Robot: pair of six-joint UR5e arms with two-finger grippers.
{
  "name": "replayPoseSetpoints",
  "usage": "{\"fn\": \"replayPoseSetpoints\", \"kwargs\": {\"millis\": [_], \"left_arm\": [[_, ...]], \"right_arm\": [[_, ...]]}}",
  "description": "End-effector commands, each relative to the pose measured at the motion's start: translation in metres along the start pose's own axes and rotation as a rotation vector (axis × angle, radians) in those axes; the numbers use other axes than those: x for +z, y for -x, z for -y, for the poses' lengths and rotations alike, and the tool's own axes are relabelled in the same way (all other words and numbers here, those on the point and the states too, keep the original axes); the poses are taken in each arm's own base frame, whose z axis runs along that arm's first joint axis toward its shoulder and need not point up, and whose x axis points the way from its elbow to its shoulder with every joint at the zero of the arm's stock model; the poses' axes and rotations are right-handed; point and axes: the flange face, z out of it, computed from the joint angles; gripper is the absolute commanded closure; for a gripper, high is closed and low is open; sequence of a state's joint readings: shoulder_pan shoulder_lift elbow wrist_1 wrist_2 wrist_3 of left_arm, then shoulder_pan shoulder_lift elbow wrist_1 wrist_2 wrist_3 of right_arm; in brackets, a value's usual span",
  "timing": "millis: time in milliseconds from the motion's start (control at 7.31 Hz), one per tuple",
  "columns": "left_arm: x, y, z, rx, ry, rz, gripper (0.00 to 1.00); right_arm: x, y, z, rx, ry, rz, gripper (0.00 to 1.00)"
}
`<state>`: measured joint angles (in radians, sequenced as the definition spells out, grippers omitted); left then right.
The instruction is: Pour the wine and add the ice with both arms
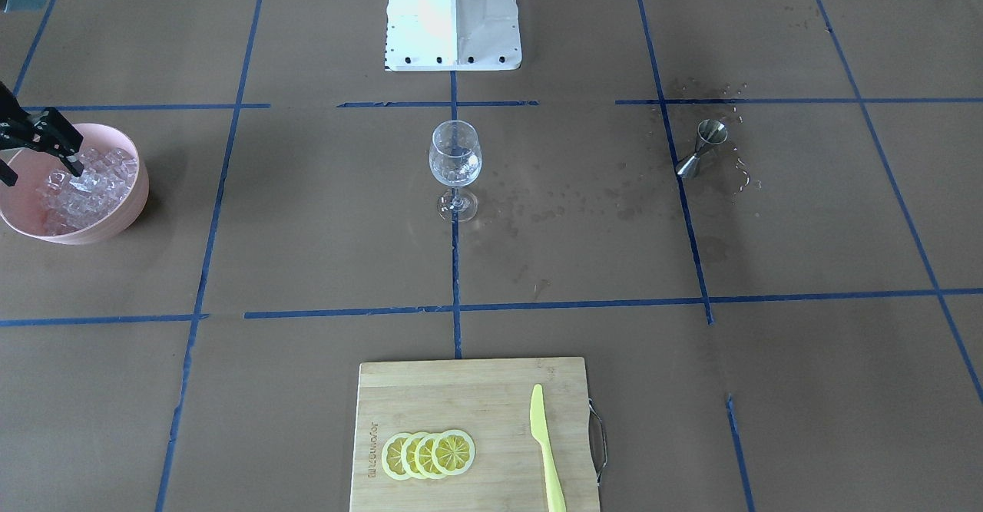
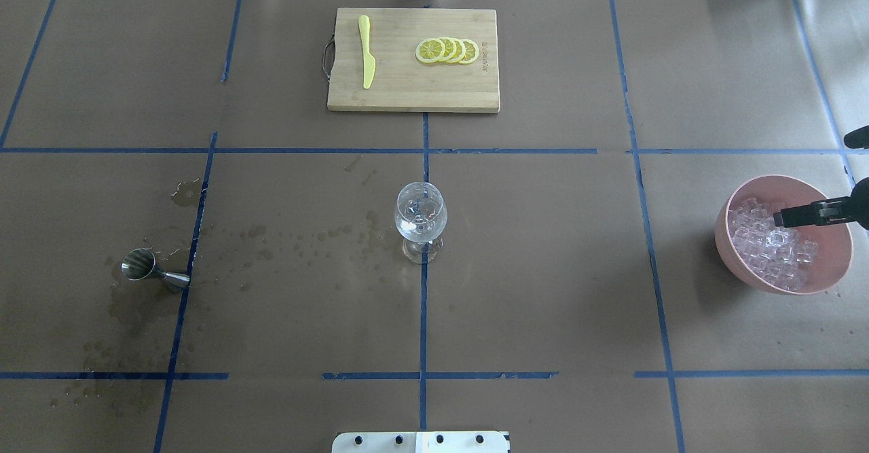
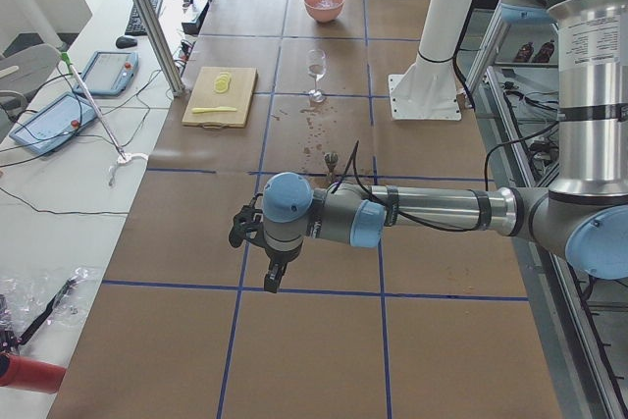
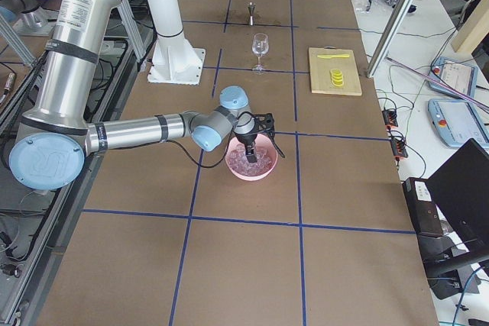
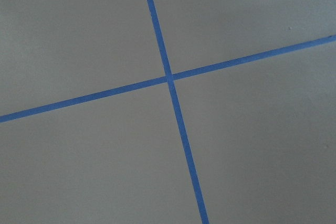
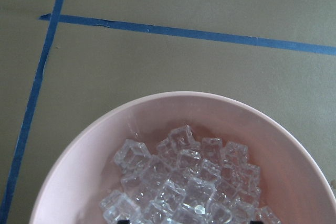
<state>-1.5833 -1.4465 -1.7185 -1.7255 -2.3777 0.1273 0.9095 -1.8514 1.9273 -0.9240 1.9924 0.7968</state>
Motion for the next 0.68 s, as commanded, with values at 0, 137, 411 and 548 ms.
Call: {"fn": "replayPoseSetpoints", "kwargs": {"millis": [0,137,411,548], "left_arm": [[0.0002,0.0001,0.0000,0.000,0.000,0.000,0.00],[-0.0003,0.0005,-0.0002,-0.001,-0.001,0.000,0.00],[0.0012,0.0011,-0.0002,0.002,-0.002,0.000,0.00],[0.0012,0.0011,-0.0002,0.002,-0.002,0.000,0.00]], "right_arm": [[0.0069,0.0069,-0.0057,-0.013,0.010,-0.005,0.34],[0.0088,0.0087,-0.0070,-0.016,0.013,-0.008,0.37],[0.0127,0.0103,-0.0093,-0.025,0.016,-0.015,0.48],[0.0137,0.0116,-0.0102,-0.028,0.019,-0.014,0.55]]}}
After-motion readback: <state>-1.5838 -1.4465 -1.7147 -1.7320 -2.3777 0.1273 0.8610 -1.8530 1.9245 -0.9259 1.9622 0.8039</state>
